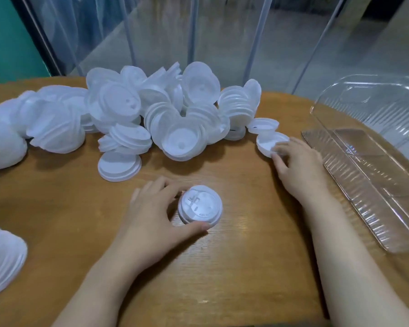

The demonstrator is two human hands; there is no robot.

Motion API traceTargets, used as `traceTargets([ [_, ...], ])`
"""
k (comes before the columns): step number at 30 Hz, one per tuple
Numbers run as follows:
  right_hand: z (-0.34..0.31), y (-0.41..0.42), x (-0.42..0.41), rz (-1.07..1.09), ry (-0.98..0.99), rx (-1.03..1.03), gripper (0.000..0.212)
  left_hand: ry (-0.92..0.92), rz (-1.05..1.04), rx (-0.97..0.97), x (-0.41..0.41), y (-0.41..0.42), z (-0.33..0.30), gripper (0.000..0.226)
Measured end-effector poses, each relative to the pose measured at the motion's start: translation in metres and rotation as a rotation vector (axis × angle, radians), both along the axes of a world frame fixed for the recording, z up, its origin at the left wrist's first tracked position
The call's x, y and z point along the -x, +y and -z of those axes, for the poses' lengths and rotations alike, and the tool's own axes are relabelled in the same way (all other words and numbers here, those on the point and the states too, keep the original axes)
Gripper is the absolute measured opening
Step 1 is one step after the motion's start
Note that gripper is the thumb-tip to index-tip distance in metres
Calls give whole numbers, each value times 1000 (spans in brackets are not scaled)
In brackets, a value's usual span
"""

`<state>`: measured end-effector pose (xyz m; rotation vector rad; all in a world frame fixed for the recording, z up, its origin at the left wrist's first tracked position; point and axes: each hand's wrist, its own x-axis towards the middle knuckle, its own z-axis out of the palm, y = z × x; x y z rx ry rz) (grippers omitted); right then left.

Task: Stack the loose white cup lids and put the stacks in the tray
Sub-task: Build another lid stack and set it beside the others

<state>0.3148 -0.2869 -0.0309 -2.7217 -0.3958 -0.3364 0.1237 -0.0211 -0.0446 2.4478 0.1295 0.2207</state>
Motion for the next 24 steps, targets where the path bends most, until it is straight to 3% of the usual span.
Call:
traceTargets([
  [6,-6,2,16,-28,-101,-83,10,14,5,8,-2,1,-3,80],
  [12,-14,23,50,-31,67,-282,8,17,18,19,-3,0,-6,80],
  [17,-27,37,67,-47,157,-449,20,5,19,12,-5,-1,-6,80],
  [24,-10,50,80,-135,-102,-632,18,-18,15,-18,-3,0,-3,78],
])
